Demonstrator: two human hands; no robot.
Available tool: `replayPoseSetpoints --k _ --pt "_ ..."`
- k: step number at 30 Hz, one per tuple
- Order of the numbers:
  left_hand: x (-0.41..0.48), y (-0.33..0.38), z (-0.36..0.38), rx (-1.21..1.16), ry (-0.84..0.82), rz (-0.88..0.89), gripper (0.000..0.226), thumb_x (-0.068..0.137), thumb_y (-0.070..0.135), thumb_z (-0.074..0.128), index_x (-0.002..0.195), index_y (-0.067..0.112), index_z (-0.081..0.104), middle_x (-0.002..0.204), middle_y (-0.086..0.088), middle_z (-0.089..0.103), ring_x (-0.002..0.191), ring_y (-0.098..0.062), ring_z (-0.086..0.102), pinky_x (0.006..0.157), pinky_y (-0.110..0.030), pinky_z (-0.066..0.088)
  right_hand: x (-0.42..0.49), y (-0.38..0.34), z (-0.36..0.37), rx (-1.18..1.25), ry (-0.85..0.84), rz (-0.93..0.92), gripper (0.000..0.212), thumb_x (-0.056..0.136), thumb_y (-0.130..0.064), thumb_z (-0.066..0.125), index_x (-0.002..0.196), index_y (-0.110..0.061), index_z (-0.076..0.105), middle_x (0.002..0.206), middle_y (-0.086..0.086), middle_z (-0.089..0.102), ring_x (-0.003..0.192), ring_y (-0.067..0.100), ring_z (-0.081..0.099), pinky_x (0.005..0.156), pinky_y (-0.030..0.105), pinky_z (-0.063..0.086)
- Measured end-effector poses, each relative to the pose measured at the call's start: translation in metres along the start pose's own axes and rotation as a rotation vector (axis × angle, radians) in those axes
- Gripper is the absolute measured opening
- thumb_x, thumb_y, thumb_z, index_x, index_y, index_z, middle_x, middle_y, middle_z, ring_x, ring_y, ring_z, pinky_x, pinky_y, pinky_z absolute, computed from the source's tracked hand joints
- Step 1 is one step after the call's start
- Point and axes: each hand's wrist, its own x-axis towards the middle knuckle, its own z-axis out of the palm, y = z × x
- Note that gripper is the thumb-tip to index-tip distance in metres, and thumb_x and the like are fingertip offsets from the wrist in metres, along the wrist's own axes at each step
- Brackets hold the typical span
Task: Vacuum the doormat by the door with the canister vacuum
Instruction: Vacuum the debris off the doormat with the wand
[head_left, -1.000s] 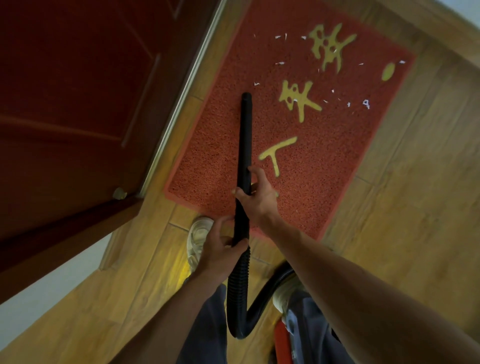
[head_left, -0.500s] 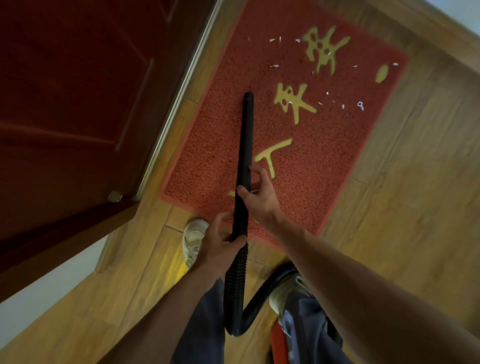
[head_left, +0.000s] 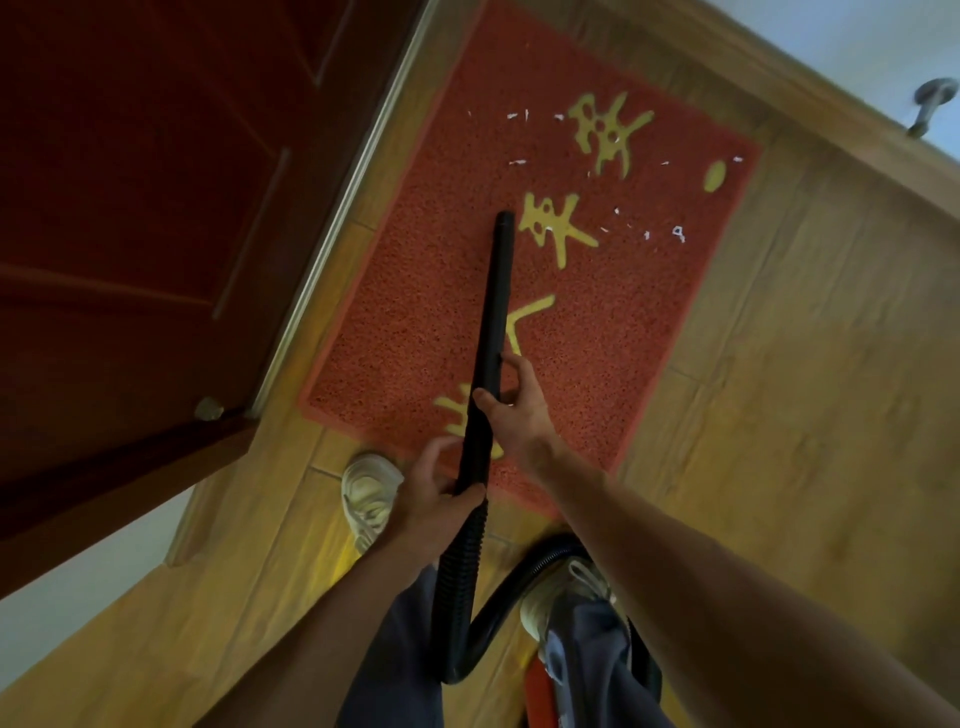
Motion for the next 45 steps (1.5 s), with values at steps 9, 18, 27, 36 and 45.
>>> replayPoseSetpoints --k 9,18,27,36,45 --pt "-0.006 -0.004 0.020 0.028 -0.070 -0.004 0.048 0.085 0.006 0.070 0.104 0.048 0.057 0.076 -0.009 0.074 0.070 -0.024 0.073 0.071 -0.043 0.060 -0.014 0.016 -0.014 0.024 0.111 0.049 0.057 0.096 -0.014 0.060 0.145 -0.031 0.037 0.091 0.010 0.066 0.084 0.029 0.071 0.077 0.052 0.061" --pt "0.013 -0.001 0.023 0.064 -0.116 -0.004 0.044 0.084 0.007 0.071 0.113 0.037 0.056 0.079 -0.012 0.074 0.075 -0.031 0.073 0.074 -0.049 0.061 -0.008 0.014 -0.024 0.042 0.106 0.086 0.059 0.099 -0.016 0.058 0.150 -0.029 0.033 0.091 0.006 0.065 0.077 0.016 0.065 0.064 0.026 0.056" --pt "0.012 0.010 0.019 0.054 -0.126 0.013 0.046 0.085 0.007 0.070 0.115 0.038 0.056 0.076 -0.008 0.074 0.072 -0.024 0.073 0.068 -0.037 0.060 -0.010 -0.004 -0.025 0.063 0.106 0.084 0.057 0.099 -0.013 0.055 0.149 -0.031 0.032 0.086 0.004 0.063 0.074 0.014 0.064 0.069 0.033 0.059" --pt "0.025 0.033 0.037 0.059 -0.195 0.057 0.048 0.083 0.003 0.067 0.098 0.047 0.059 0.083 -0.016 0.074 0.079 -0.037 0.071 0.076 -0.052 0.058 -0.003 -0.020 -0.059 0.099 0.146 0.100 0.051 0.099 -0.012 0.057 0.141 -0.031 0.036 0.089 0.009 0.062 0.071 0.018 0.065 0.066 0.036 0.061" --pt "0.036 0.035 0.081 0.249 -0.159 0.080 0.045 0.080 0.006 0.074 0.107 0.034 0.051 0.078 -0.007 0.068 0.061 -0.019 0.068 0.061 -0.034 0.057 0.013 -0.006 -0.098 0.086 0.138 0.189 0.047 0.097 -0.010 0.058 0.130 -0.033 0.035 0.104 0.018 0.064 0.080 0.026 0.069 0.075 0.052 0.061"
